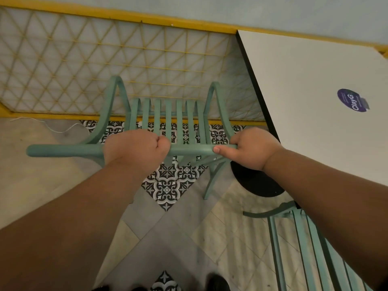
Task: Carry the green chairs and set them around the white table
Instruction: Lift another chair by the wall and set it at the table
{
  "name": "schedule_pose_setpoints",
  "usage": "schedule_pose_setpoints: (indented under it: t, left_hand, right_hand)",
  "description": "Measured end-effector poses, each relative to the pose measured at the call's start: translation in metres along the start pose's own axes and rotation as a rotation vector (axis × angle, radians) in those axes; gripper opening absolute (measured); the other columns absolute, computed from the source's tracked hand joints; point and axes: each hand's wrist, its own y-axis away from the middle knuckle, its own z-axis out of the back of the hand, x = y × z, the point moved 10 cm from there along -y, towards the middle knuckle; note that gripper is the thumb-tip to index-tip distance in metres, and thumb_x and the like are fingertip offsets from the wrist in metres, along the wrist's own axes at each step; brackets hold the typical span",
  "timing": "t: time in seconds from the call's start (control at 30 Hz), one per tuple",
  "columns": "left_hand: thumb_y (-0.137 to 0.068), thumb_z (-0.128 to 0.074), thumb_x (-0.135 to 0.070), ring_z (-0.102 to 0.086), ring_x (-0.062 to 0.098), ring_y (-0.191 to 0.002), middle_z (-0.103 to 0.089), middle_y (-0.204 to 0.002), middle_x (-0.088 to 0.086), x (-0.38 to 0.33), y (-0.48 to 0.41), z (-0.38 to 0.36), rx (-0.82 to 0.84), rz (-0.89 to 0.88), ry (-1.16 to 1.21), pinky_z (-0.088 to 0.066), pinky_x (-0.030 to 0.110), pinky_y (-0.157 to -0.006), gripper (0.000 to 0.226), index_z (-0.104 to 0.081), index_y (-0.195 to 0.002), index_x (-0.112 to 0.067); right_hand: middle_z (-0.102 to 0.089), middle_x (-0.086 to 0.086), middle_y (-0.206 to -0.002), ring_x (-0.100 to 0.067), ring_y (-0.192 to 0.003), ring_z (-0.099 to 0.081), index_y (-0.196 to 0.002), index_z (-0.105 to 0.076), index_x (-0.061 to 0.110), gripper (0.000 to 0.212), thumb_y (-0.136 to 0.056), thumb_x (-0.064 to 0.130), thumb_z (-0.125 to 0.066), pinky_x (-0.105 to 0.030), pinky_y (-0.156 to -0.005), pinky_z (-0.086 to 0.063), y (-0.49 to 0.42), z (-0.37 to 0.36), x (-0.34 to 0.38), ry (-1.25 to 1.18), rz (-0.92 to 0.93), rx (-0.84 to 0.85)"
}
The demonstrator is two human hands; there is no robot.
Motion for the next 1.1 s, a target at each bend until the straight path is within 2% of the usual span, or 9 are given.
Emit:
schedule_pose_setpoints:
  t: [0.2,0.33,0.43,0.63,0.8,1.0,1.1]
  left_hand:
    - [-0.096,-0.022,-0.046,-0.059,0.02,-0.061,-0.065,-0.068,0.003,0.022,-0.002,0.001,0.006,-0.023,-0.012,-0.038,0.026,-0.053,0.055,-0.064,-0.07,-0.023]
    - [-0.094,-0.024,-0.044,-0.056,0.02,-0.057,-0.06,-0.06,0.002,0.036,-0.004,0.003,-0.005,-0.048,-0.002,-0.039,0.026,-0.052,0.053,-0.06,-0.062,-0.021]
    - [-0.095,-0.03,-0.043,-0.056,0.02,-0.058,-0.059,-0.06,0.002,0.048,-0.008,0.002,0.006,-0.061,0.006,-0.04,0.028,-0.052,0.051,-0.06,-0.061,-0.02]
    - [-0.095,-0.038,-0.037,-0.052,0.018,-0.059,-0.057,-0.061,0.001,0.069,-0.018,0.003,0.01,-0.092,-0.035,-0.035,0.029,-0.051,0.044,-0.058,-0.06,-0.018]
    - [-0.094,-0.036,-0.039,-0.053,0.02,-0.058,-0.058,-0.059,0.003,0.079,-0.023,0.0,0.022,-0.135,-0.045,-0.032,0.028,-0.049,0.046,-0.058,-0.061,-0.015]
    - [-0.076,-0.027,-0.043,-0.051,0.021,-0.055,-0.055,-0.055,0.003,0.092,-0.028,0.003,-0.032,-0.175,0.0,-0.032,0.029,-0.05,0.045,-0.057,-0.058,-0.015]
    - [-0.073,-0.031,-0.045,-0.057,0.025,-0.063,-0.062,-0.065,-0.002,0.097,-0.03,0.008,-0.101,-0.201,0.08,-0.035,0.031,-0.056,0.039,-0.062,-0.067,-0.023]
  right_hand:
    - [-0.058,-0.001,-0.064,-0.015,-0.062,-0.057,-0.065,-0.054,0.024,0.084,-0.069,0.094,-0.008,-0.031,-0.051,-0.038,0.005,-0.005,0.021,-0.039,-0.025,-0.005]
    - [-0.06,0.001,-0.063,-0.015,-0.059,-0.062,-0.075,-0.064,0.021,0.089,-0.074,0.096,-0.014,-0.032,-0.048,-0.049,0.007,-0.012,0.03,-0.094,-0.076,0.003]
    - [-0.064,0.002,-0.067,-0.014,-0.061,-0.064,-0.079,-0.067,0.022,0.09,-0.074,0.097,-0.017,-0.035,-0.054,-0.058,0.008,-0.017,0.038,-0.136,-0.112,0.015]
    - [-0.056,0.005,-0.061,-0.012,-0.05,-0.052,-0.074,-0.064,0.02,0.087,-0.076,0.095,-0.02,-0.03,-0.046,-0.049,0.009,-0.03,0.063,-0.209,-0.156,0.051]
    - [-0.055,0.003,-0.06,-0.014,-0.051,-0.053,-0.075,-0.065,0.018,0.086,-0.081,0.092,-0.022,-0.031,-0.045,-0.048,0.013,-0.029,0.077,-0.231,-0.171,0.038]
    - [-0.058,0.002,-0.063,-0.015,-0.054,-0.057,-0.074,-0.063,0.019,0.081,-0.085,0.088,-0.023,-0.034,-0.052,-0.058,0.016,-0.032,0.095,-0.288,-0.178,0.051]
    - [-0.061,0.001,-0.066,-0.016,-0.057,-0.06,-0.076,-0.062,0.019,0.079,-0.087,0.087,-0.023,-0.034,-0.053,-0.057,0.016,-0.029,0.102,-0.302,-0.178,0.039]
